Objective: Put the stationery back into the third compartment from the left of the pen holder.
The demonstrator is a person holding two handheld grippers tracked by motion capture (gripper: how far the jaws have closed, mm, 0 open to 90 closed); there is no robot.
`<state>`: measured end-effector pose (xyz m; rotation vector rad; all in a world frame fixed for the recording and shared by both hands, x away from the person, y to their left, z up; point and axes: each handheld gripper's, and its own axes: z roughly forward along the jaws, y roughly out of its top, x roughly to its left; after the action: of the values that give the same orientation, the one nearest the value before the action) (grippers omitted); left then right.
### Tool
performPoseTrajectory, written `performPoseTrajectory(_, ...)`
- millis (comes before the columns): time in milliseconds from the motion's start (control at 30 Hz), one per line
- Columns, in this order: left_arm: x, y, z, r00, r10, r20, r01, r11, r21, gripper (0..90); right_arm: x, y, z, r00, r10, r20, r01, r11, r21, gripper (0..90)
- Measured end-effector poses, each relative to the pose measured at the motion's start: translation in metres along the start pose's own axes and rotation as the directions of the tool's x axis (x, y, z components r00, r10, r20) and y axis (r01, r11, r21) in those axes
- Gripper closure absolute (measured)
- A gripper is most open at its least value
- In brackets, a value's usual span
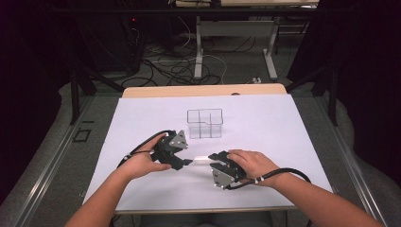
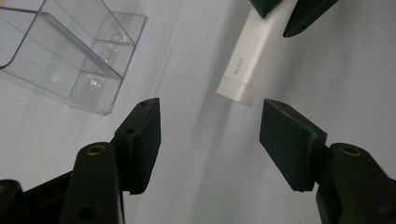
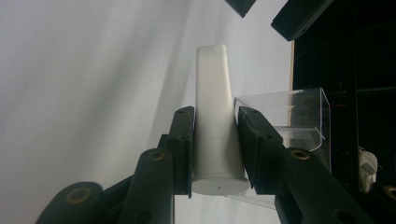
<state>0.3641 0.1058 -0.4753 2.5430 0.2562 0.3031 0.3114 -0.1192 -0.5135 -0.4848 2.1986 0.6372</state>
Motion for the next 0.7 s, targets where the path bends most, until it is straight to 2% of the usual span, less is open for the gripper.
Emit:
performPoseTrajectory(33,-0.001,0.001,0.002,0.9999,0.014,-0.001,-0.014,0.9999,0.005,39.4,-0.001,0.000,0.000,0.9998,-0.018,-0.001,0.018,1.000,0.002,66.8)
performPoseTrajectory(133,-0.004,0.006,0.006,0.9991,0.041,0.000,-0.041,0.9989,0.022,40.5,-0.001,0.000,0.000,0.9998,-0.021,-0.006,0.021,1.000,0.002,66.8)
performPoseTrajectory(367,-0.008,0.014,0.013,0.9978,0.061,0.027,-0.062,0.9973,0.039,42.8,0.001,0.001,0.001,0.9996,-0.027,-0.006,0.027,1.000,0.000,66.8)
performPoseTrajectory(400,-0.008,0.015,0.014,0.9975,0.062,0.035,-0.064,0.9968,0.047,43.0,0.000,0.001,0.001,0.9991,-0.040,-0.008,0.040,0.999,0.002,66.8)
performPoseTrajectory(700,-0.006,0.020,0.021,0.9970,0.049,0.060,-0.052,0.9967,0.061,43.6,0.001,0.004,0.003,0.9978,-0.066,-0.006,0.065,0.998,-0.006,66.8)
